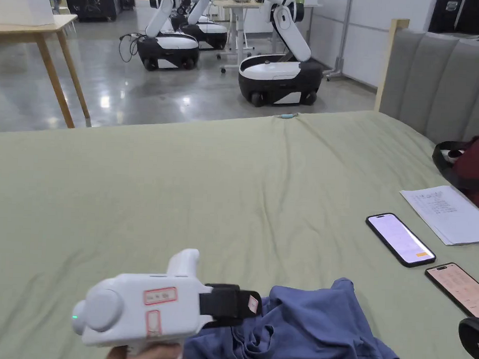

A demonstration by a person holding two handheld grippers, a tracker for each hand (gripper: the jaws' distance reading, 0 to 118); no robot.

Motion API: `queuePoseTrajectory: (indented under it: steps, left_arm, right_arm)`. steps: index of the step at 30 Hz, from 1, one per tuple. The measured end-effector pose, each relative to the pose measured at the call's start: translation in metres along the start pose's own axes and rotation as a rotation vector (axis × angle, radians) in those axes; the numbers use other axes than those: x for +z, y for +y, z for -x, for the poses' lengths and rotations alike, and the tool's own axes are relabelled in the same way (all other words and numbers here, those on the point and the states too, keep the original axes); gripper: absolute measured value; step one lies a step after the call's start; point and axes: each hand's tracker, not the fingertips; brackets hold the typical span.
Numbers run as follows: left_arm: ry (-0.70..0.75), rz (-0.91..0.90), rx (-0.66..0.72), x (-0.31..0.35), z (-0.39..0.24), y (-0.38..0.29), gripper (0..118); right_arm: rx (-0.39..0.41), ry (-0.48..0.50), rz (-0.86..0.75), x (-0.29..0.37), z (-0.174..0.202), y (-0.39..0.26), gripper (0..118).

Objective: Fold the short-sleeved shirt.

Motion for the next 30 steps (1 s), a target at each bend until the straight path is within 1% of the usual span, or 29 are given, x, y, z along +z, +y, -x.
queuePoseTrajectory:
  steps: [2, 5, 8, 10, 13, 16, 18, 19, 20, 21, 22, 23, 24, 25, 26, 28, 29, 30]
  left_arm:
    - [-0.022, -0.066, -0.009, 0.038, -0.006, 0.004, 0]
    - [-0.021, -0.164, 0.007, 0.101, 0.002, -0.005, 0]
    - [0.003, -0.215, 0.017, 0.154, 0.016, -0.028, 0]
    - [0.056, -0.229, 0.006, 0.179, 0.02, -0.04, 0]
    - [0.096, -0.236, 0.035, 0.191, 0.022, -0.047, 0]
    - [0.084, -0.229, 0.041, 0.181, 0.026, -0.046, 0]
    - [0.109, -0.22, 0.049, 0.17, 0.036, -0.045, 0]
    - [0.132, -0.218, 0.062, 0.166, 0.045, -0.045, 5]
    - [0.131, -0.225, 0.119, 0.163, 0.055, -0.047, 33]
    - [0.097, -0.219, 0.179, 0.156, 0.065, -0.048, 76]
    - [0.075, -0.211, 0.227, 0.15, 0.072, -0.051, 113]
    - [0.07, -0.196, 0.239, 0.144, 0.078, -0.053, 117]
    - [0.073, -0.195, 0.238, 0.139, 0.084, -0.054, 118]
    - [0.075, -0.241, 0.219, 0.139, 0.087, -0.052, 118]
    - [0.07, -0.229, 0.219, 0.134, 0.091, -0.053, 118]
    - [0.118, -0.194, 0.27, 0.125, 0.11, -0.057, 118]
    - [0.107, -0.183, 0.294, 0.119, 0.124, -0.058, 118]
    - [0.047, -0.151, 0.308, 0.107, 0.126, -0.061, 118]
  right_arm:
    - [0.005, 0.003, -0.007, 0.0, 0.001, 0.003, 1]
    - [0.015, 0.015, -0.022, 0.0, 0.003, 0.006, 1]
    - [0.023, 0.027, -0.034, -0.003, 0.008, 0.01, 1]
    - [0.03, 0.041, -0.04, -0.006, 0.011, 0.013, 1]
    - [0.043, 0.058, -0.05, -0.012, 0.014, 0.019, 1]
    - [0.054, 0.071, -0.061, -0.015, 0.021, 0.023, 1]
    - [0.057, 0.088, -0.064, -0.014, 0.023, 0.023, 1]
    - [0.059, 0.093, -0.066, -0.013, 0.023, 0.021, 1]
    - [0.06, 0.097, -0.066, -0.012, 0.023, 0.021, 1]
    - [0.06, 0.099, -0.065, -0.011, 0.023, 0.02, 1]
    - [0.06, 0.098, -0.064, -0.011, 0.024, 0.02, 1]
    - [0.059, 0.099, -0.064, -0.01, 0.024, 0.019, 1]
    - [0.057, 0.099, -0.064, -0.009, 0.023, 0.019, 1]
    - [0.056, 0.097, -0.064, -0.009, 0.023, 0.019, 1]
    - [0.055, 0.094, -0.065, -0.009, 0.022, 0.02, 1]
    - [0.055, 0.09, -0.067, -0.008, 0.02, 0.021, 1]
    - [0.052, 0.087, -0.07, -0.008, 0.02, 0.021, 1]
    - [0.05, 0.087, -0.073, -0.007, 0.019, 0.022, 1]
